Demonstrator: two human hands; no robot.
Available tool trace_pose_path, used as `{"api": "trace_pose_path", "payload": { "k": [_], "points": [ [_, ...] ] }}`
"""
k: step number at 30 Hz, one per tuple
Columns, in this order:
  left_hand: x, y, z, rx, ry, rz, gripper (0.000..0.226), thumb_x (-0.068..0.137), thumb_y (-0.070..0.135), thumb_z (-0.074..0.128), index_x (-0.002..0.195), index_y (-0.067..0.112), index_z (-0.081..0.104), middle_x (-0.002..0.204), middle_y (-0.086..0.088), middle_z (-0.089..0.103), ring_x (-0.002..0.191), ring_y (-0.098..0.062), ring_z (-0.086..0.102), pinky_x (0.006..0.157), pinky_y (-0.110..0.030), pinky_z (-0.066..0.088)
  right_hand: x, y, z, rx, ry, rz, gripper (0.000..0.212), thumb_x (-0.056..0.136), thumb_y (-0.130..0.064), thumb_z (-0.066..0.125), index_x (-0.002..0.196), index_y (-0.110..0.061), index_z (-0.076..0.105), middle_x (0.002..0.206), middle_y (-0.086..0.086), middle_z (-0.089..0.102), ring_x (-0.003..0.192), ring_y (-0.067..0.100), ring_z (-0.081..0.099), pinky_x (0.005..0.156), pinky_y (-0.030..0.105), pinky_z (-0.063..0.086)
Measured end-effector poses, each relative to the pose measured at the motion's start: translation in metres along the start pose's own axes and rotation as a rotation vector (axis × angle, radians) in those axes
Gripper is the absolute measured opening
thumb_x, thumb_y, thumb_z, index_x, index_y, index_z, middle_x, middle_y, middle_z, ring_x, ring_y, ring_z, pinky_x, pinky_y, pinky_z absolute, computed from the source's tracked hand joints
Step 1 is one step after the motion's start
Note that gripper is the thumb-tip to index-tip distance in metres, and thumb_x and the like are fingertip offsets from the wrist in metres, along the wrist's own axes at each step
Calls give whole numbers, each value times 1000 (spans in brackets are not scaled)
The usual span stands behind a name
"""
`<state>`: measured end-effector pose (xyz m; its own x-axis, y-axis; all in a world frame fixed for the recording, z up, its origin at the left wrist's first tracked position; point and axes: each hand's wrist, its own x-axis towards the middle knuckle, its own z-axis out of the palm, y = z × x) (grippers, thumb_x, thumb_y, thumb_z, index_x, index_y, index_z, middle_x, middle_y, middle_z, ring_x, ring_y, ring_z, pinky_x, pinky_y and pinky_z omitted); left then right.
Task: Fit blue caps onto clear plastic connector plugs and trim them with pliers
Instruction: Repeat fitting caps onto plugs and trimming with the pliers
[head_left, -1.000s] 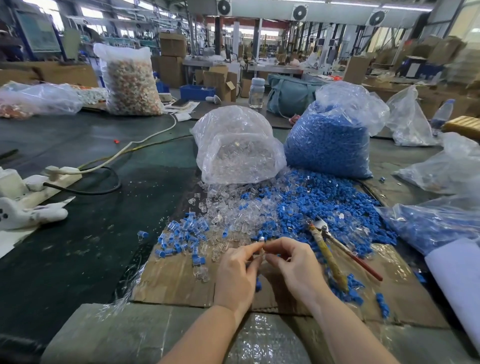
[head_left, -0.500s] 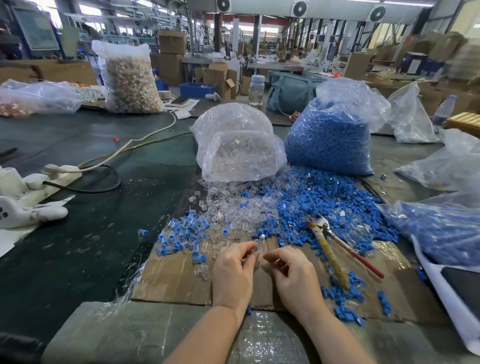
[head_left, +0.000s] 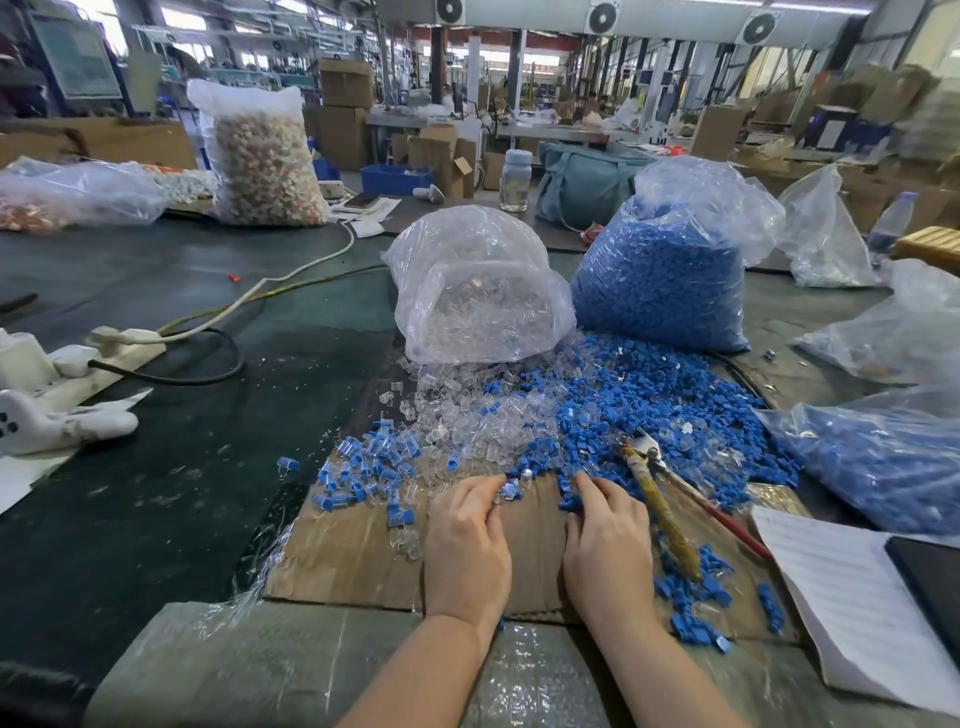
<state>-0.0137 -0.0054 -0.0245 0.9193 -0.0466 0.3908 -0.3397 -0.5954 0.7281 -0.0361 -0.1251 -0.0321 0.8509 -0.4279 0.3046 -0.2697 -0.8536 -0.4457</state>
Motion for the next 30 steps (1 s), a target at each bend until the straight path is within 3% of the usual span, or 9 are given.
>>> {"api": "trace_pose_path", "payload": {
  "k": [3,6,9,12,20,30],
  "points": [
    [0,1,1,6,24,-13,41,95,4,44,134,16,49,135,6,48,130,-5,32,102,-1,5,1,1,2,-58,-35,-20,42,98,-20,40,141,-21,41,140,-2,44,125,19,35,107,28,24],
    [0,-1,2,25,26,-5,41,94,1,44,133,12,49,135,1,48,130,-9,31,95,7,0,0,2,3,-30,-11,-43,34,97,-16,45,129,-18,55,127,-1,55,114,20,42,100,29,30],
    [0,-3,4,56,17,-9,38,93,4,47,130,13,52,130,2,51,126,-10,31,97,3,4,-1,2,3,12,23,-53,26,94,-12,51,116,-13,64,114,2,60,103,21,47,92,30,35],
    [-1,-6,6,100,2,-5,34,94,11,49,127,15,56,124,6,52,122,-9,31,101,-7,10,-2,1,2,38,32,-58,20,94,-15,52,110,-13,64,106,2,59,96,19,46,87,30,36],
    [0,-4,6,110,-14,-12,28,91,18,55,118,18,62,116,8,52,117,-7,32,104,-15,21,-4,-1,0,125,60,-61,9,91,-16,57,94,-13,65,92,-2,59,85,15,47,79,30,40],
    [6,-1,3,-18,41,-24,17,88,13,60,104,16,67,99,14,46,102,-2,31,89,-2,18,-4,0,0,136,71,-51,9,92,-18,57,94,-14,64,92,-3,57,84,13,45,78,28,39]
  ]
}}
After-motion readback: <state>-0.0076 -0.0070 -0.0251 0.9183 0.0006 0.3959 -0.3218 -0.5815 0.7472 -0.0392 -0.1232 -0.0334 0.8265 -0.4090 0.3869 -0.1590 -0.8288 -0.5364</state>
